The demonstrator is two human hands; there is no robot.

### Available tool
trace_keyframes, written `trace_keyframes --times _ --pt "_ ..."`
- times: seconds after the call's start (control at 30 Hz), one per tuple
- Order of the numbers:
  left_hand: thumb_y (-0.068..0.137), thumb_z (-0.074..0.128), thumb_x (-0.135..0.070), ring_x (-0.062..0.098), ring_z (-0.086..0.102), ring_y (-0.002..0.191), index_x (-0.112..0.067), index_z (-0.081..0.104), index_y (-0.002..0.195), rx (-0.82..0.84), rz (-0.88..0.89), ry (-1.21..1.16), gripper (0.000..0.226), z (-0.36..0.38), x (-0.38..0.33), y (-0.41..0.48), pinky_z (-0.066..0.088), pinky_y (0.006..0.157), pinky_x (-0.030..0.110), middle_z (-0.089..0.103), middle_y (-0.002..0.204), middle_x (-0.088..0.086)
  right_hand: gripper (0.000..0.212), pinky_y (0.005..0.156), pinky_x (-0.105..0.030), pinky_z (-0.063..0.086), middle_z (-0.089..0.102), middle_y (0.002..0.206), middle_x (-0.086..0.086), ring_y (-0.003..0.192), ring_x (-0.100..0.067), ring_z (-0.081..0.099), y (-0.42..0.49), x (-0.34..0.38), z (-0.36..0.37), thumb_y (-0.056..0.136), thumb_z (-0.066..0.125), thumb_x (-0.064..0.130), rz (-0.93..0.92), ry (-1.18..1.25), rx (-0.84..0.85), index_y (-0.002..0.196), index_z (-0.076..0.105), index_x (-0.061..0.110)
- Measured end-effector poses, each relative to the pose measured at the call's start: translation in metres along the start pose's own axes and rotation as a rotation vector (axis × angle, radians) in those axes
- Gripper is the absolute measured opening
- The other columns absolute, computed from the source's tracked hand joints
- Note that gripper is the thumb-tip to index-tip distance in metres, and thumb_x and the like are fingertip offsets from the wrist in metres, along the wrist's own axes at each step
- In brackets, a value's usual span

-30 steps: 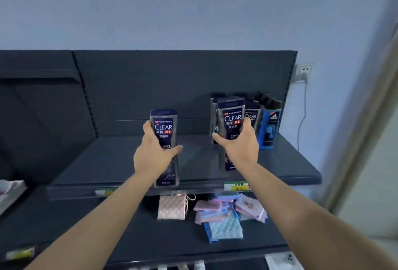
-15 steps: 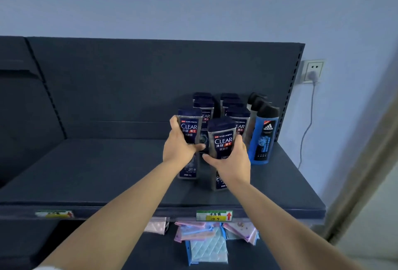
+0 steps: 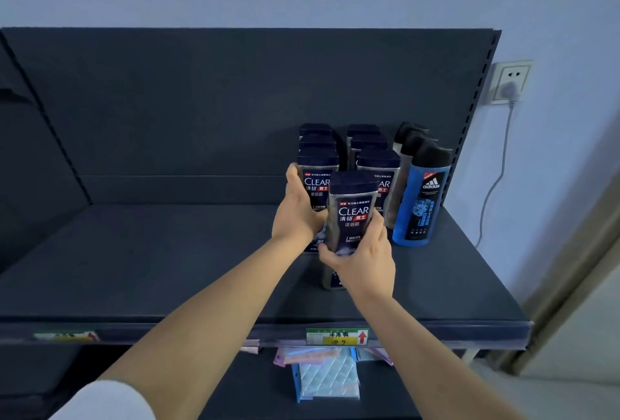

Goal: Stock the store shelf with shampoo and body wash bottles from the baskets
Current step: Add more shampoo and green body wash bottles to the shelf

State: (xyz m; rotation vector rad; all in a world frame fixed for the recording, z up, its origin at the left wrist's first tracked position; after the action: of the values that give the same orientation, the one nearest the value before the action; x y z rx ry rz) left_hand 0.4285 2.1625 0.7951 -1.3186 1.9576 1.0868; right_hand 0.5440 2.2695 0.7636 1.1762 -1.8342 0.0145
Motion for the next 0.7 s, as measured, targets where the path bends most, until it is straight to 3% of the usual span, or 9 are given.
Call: trace_keyframes --times 0.07,0.17,0.3,0.4,0.47,0.57,0.6,0.67,0.7 --pt "0.086 0.065 -0.015 0.018 0.063 0.079 -0.025 0.007 0.145 -0.002 0.006 0.059 0.083 0.005 -0.002 0.0 0.045 0.065 0.024 0.06 0.12 0.006 0.1 0.082 -0.039 0.05 0.046 0.132 -0.005 0.119 -0.028 0.048 0.001 0.0 0.003 0.065 0.077 0.049 0.005 -0.026 -0.014 0.143 0.027 0.013" --pt "0.089 0.062 -0.023 0.005 0.055 0.065 -0.026 0.009 0.143 -0.019 -0.028 0.099 0.076 0.007 0.0 -0.002 0.034 0.055 0.02 0.062 0.113 0.002 0.102 0.084 -0.039 0.049 0.044 0.134 -0.007 0.121 -0.03 0.046 0.001 0.001 0.007 0.066 0.077 0.049 0.004 -0.04 -0.004 0.145 0.024 0.011" --pt "0.089 0.061 -0.026 0.004 0.052 0.063 -0.023 0.007 0.146 0.0 -0.016 0.172 0.079 0.006 0.002 -0.002 0.036 0.066 0.022 0.062 0.112 0.001 0.101 0.086 -0.039 0.049 0.043 0.133 -0.007 0.12 -0.029 0.046 -0.001 0.002 0.007 0.068 0.075 0.052 0.001 -0.047 -0.004 0.145 0.024 0.011" --pt "0.089 0.06 -0.024 0.001 0.05 0.061 -0.02 0.009 0.147 -0.005 -0.015 0.158 0.077 0.005 0.003 0.001 0.029 0.056 0.013 0.061 0.107 0.001 0.101 0.087 -0.038 0.048 0.043 0.133 -0.008 0.121 -0.028 0.046 -0.001 0.005 0.008 0.068 0.075 0.052 -0.003 -0.047 -0.007 0.145 0.024 0.01" --pt "0.09 0.057 -0.02 0.005 0.056 0.069 -0.02 0.013 0.146 -0.014 0.011 0.126 0.071 0.003 0.003 0.002 0.032 0.06 0.013 0.062 0.109 0.003 0.099 0.085 -0.036 0.048 0.044 0.131 -0.008 0.12 -0.028 0.046 -0.002 0.007 0.008 0.07 0.075 0.05 -0.004 -0.047 -0.011 0.145 0.024 0.011" --pt "0.094 0.05 -0.007 0.034 0.058 0.108 -0.012 0.017 0.149 -0.001 0.05 0.025 0.064 -0.003 0.0 0.0 0.044 0.085 0.033 0.055 0.128 0.019 0.097 0.084 -0.034 0.047 0.042 0.129 -0.007 0.118 -0.026 0.046 -0.005 0.014 0.012 0.072 0.074 0.05 0.009 -0.075 0.01 0.145 0.022 0.014" --pt "0.096 0.046 -0.017 0.036 0.054 0.115 -0.01 0.02 0.15 0.025 0.036 -0.015 0.06 -0.005 0.002 0.0 0.043 0.093 0.038 0.051 0.134 0.021 0.096 0.085 -0.033 0.047 0.042 0.128 -0.006 0.117 -0.025 0.046 -0.007 0.017 0.014 0.072 0.072 0.051 0.014 -0.082 0.021 0.145 0.02 0.015" --pt "0.083 0.037 -0.053 0.03 0.052 0.12 -0.014 0.024 0.151 0.071 0.021 -0.075 0.079 -0.009 0.004 -0.003 0.042 0.105 0.044 0.048 0.14 0.017 0.095 0.085 -0.031 0.046 0.041 0.127 -0.005 0.116 -0.024 0.045 -0.009 0.021 0.019 0.073 0.071 0.052 0.011 -0.087 0.05 0.145 0.019 0.017" --pt "0.078 0.035 -0.058 0.029 0.052 0.122 -0.017 0.024 0.151 0.083 0.019 -0.082 0.085 -0.011 0.006 -0.004 0.043 0.105 0.046 0.048 0.142 0.015 0.095 0.084 -0.03 0.046 0.041 0.127 -0.004 0.116 -0.023 0.045 -0.01 0.023 0.022 0.074 0.07 0.053 0.009 -0.088 0.061 0.145 0.018 0.017"
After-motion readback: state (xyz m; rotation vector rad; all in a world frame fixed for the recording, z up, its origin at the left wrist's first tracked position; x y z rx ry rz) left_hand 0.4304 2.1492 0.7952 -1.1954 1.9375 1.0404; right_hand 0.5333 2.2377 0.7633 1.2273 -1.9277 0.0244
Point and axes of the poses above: each hand's wrist, its own y-axis towards the middle knuckle, its own z-axis out of the palm, x = y × z, the point moved 7 cm from there along y, towards the middle knuckle
